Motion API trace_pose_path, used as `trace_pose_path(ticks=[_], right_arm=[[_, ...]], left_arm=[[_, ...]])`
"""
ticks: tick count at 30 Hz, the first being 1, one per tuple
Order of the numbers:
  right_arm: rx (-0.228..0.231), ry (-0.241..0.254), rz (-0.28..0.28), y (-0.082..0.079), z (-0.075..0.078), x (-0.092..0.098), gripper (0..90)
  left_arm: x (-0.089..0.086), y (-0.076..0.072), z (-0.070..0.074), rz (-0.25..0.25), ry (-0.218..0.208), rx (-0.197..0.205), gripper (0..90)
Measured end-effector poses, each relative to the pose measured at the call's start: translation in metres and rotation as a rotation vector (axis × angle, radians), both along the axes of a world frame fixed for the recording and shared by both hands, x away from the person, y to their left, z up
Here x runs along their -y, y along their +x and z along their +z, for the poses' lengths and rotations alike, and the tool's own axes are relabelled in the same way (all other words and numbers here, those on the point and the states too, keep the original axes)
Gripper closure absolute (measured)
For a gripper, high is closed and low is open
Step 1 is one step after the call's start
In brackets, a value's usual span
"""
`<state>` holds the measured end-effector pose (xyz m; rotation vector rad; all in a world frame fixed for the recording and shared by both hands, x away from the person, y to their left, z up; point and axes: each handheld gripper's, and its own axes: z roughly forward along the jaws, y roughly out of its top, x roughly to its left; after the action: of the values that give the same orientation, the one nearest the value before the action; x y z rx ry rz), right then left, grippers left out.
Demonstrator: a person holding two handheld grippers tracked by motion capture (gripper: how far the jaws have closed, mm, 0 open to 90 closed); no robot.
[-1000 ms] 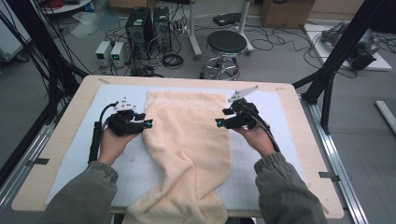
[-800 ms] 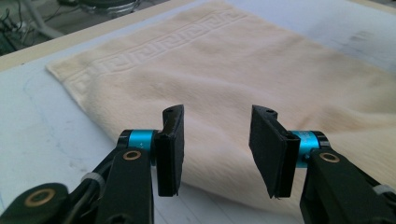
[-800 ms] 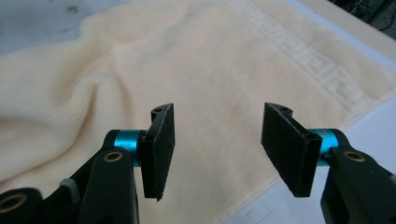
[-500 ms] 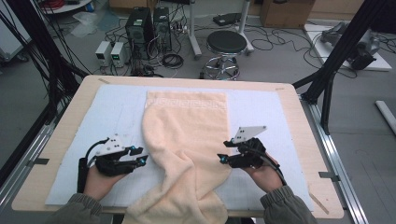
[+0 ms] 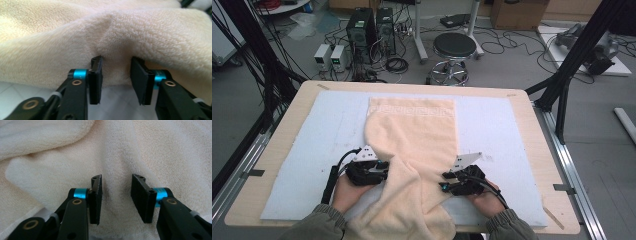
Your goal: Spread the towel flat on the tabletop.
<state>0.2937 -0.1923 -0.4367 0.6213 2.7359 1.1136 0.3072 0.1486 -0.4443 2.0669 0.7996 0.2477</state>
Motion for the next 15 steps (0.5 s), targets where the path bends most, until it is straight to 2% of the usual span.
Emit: trace_pose_path(ticks=[2, 4, 5, 7, 11, 15], right_arm=[[0.005, 0.002, 0.001, 0.001, 0.000, 0.000, 66.3], [0.003, 0.005, 0.015, 0.001, 0.000, -0.001, 73.8], [0.008, 0.004, 0.026, 0.001, 0.000, -0.001, 79.7], [0.016, -0.007, 0.046, 0.001, 0.001, -0.002, 83.8], [0.000, -0.003, 0.051, 0.004, 0.006, 0.002, 85.4], [0.026, 0.008, 0.037, 0.006, 0.017, 0.009, 85.5]], left_arm=[[0.004, 0.001, -0.001, 0.016, 0.003, 0.012, 75.0], [0.006, 0.002, -0.001, 0.026, 0.000, 0.018, 84.8], [0.006, 0.002, 0.000, 0.027, -0.003, 0.015, 86.1], [0.002, 0.000, 0.005, 0.014, 0.005, 0.019, 86.9], [-0.018, -0.010, 0.021, 0.012, 0.016, 0.054, 87.1], [-0.054, -0.020, 0.041, 0.056, 0.002, 0.089, 87.2]])
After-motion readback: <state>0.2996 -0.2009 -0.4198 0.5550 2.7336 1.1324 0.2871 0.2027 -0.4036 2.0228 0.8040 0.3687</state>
